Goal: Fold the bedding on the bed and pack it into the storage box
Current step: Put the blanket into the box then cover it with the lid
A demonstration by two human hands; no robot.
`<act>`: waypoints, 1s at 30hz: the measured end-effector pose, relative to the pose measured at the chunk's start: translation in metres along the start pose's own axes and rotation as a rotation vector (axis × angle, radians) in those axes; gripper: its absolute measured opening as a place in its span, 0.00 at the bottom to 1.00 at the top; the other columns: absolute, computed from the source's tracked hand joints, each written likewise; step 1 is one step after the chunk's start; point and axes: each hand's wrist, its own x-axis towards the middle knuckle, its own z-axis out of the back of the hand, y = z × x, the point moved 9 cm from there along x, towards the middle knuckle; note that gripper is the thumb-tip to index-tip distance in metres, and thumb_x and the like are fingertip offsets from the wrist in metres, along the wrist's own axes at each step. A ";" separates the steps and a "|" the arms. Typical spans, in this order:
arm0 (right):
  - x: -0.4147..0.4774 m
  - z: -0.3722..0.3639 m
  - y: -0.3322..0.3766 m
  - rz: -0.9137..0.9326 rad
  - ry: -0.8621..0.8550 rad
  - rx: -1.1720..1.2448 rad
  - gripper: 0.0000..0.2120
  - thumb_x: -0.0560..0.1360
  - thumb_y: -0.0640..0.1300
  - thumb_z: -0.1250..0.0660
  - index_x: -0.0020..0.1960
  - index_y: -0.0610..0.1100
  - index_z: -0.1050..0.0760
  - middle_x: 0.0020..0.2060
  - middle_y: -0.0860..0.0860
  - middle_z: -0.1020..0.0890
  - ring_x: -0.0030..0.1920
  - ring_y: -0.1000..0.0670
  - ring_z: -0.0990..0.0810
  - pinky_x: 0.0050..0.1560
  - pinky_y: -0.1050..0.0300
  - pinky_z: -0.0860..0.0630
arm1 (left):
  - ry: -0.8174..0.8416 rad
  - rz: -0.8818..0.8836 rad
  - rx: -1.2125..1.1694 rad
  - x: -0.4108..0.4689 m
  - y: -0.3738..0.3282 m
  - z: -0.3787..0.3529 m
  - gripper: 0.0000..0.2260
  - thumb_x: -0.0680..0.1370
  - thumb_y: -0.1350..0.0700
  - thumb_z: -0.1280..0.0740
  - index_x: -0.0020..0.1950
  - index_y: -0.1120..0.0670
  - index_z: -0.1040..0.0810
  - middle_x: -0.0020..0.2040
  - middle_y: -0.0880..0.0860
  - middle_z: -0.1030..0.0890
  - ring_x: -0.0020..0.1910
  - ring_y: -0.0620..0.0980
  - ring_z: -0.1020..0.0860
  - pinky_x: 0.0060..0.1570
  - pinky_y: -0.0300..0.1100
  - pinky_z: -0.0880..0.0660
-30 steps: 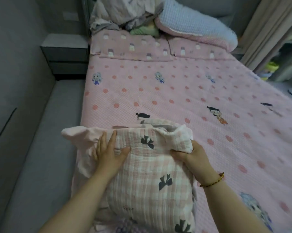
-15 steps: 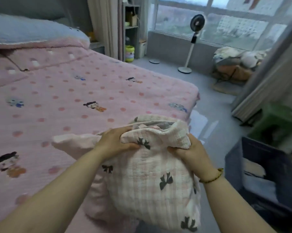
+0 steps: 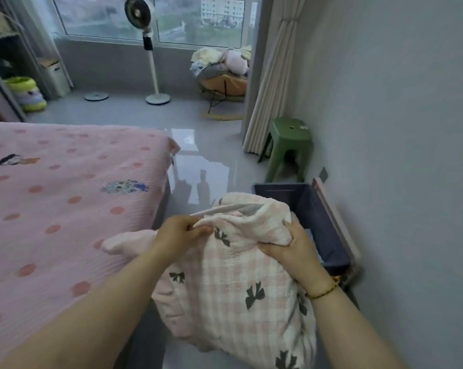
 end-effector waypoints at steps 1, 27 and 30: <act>0.006 0.009 -0.005 -0.009 -0.021 -0.009 0.33 0.56 0.58 0.31 0.59 0.47 0.24 0.50 0.53 0.25 0.53 0.48 0.24 0.55 0.50 0.26 | 0.000 0.004 -0.019 0.009 -0.005 -0.006 0.10 0.74 0.52 0.31 0.33 0.52 0.21 0.32 0.53 0.26 0.32 0.47 0.31 0.34 0.40 0.36; 0.262 0.191 -0.280 -0.578 -0.711 0.030 0.10 0.69 0.45 0.27 0.48 0.47 0.24 0.45 0.52 0.23 0.47 0.52 0.25 0.41 0.71 0.31 | 0.476 -0.240 0.442 0.395 -0.094 -0.330 0.36 0.76 0.36 0.44 0.76 0.47 0.58 0.77 0.49 0.56 0.76 0.50 0.51 0.73 0.53 0.51; 0.293 0.180 -0.316 -0.626 -0.733 0.095 0.13 0.68 0.48 0.28 0.50 0.46 0.23 0.51 0.46 0.22 0.50 0.47 0.23 0.48 0.57 0.26 | 0.595 -0.174 0.422 0.421 -0.068 -0.364 0.33 0.77 0.40 0.43 0.76 0.45 0.57 0.77 0.49 0.54 0.76 0.50 0.49 0.72 0.55 0.48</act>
